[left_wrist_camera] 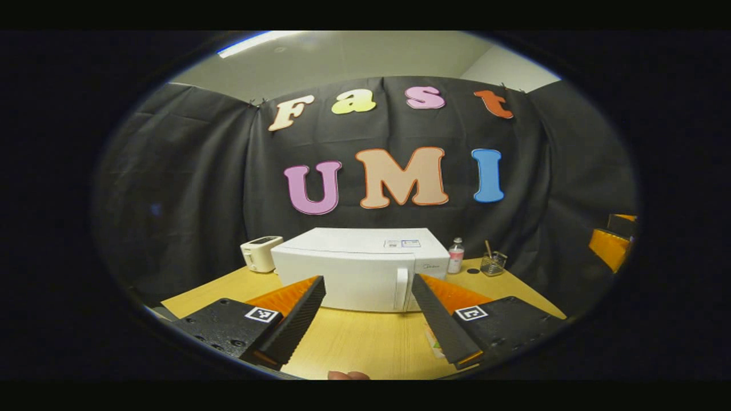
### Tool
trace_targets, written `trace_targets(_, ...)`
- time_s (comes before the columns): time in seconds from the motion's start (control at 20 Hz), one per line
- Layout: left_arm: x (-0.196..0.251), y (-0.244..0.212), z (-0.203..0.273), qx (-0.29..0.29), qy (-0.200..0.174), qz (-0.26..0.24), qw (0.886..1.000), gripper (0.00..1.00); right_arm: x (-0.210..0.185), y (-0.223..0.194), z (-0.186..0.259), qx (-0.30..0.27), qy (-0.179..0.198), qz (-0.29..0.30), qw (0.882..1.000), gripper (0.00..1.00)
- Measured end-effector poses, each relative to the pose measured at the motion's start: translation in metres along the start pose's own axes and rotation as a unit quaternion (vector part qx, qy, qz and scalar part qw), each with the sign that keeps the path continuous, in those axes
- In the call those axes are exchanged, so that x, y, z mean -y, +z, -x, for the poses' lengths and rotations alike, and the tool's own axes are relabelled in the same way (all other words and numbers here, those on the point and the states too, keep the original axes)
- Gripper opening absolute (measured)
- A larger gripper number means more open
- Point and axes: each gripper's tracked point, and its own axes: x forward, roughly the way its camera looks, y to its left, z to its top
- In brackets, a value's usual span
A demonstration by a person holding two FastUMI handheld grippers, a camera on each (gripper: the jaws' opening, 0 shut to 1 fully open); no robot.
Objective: Open the microwave oven with the left hand, put the food in, and close the microwave oven.
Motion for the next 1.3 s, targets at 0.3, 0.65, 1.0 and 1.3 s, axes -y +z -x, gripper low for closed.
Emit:
trace_targets(0.3,0.009,-0.042,-0.072,-0.029,-0.038,0.008,0.999,0.97,-0.028,-0.024,-0.002,-0.038,0.020,-0.019,0.999,0.97)
trace_targets(0.65,0.027,-0.088,-0.129,-0.058,-0.066,0.014,0.996,0.97,-0.032,-0.059,0.023,-0.104,0.025,0.001,0.994,0.97)
trace_targets(1.0,0.060,-0.116,-0.157,-0.085,-0.090,0.009,0.992,0.98,-0.020,-0.070,0.030,-0.133,0.003,-0.004,0.991,1.00)
trace_targets(1.3,0.071,-0.130,-0.174,-0.100,-0.098,-0.007,0.990,0.91,-0.019,-0.076,0.035,-0.148,-0.001,0.009,0.989,0.97)
